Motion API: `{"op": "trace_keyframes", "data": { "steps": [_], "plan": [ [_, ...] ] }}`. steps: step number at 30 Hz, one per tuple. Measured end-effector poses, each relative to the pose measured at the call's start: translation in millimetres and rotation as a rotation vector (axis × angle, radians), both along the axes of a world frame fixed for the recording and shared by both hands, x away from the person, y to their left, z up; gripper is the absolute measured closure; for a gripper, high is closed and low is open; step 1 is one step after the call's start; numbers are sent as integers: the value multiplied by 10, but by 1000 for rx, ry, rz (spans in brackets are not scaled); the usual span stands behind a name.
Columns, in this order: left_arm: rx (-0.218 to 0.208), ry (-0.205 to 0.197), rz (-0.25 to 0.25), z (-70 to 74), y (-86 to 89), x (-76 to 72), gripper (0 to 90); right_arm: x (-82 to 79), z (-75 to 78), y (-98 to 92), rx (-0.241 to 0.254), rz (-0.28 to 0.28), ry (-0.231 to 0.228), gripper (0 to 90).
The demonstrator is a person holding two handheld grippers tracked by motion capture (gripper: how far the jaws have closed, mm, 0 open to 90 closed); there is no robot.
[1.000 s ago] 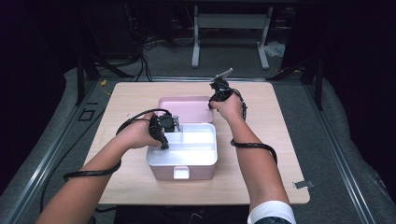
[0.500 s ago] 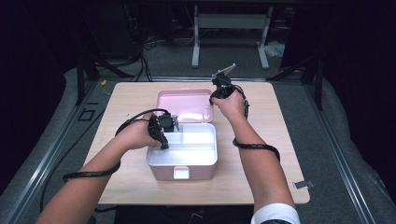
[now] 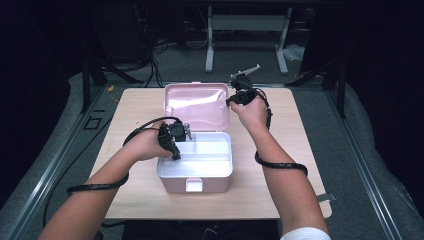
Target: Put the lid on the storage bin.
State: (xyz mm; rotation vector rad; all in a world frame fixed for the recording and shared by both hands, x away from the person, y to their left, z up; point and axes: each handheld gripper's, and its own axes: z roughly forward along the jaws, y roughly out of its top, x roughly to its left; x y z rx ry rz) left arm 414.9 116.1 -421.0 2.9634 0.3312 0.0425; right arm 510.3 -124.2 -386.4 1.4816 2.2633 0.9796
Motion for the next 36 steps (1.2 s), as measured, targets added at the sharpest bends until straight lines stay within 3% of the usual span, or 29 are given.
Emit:
{"op": "trace_keyframes", "data": {
  "steps": [4,9,11,16,18,20,22,25,27,31,36],
  "plan": [
    [-29,-14,14,-6,34,-27,788,-89,54,-17,-3,8,-39,839],
    [-42,-17,30,-2,76,-13,738,-100,86,-15,3,32,-29,839],
    [-47,-17,31,15,106,9,705,-104,89,-4,-20,12,-38,839],
    [-126,-2,61,142,208,25,687,-99,89,-13,-9,20,-30,839],
    [-159,16,94,215,263,38,713,-99,87,-8,-12,15,-36,839],
    [-180,10,119,276,322,61,726,-101,88,-8,-13,16,-38,839],
    [-210,-17,160,317,395,103,696,-107,91,-11,-10,22,-35,839],
    [-295,-84,243,327,548,183,661,-115,98,-9,-17,17,-36,839],
    [-324,-88,285,304,641,243,657,-118,102,-5,-17,17,-41,839],
    [-365,-104,366,256,746,323,654,-122,103,-10,-15,19,-40,839],
    [-395,-167,482,260,823,424,608,-120,105,-14,-14,26,-37,839]
  ]
}}
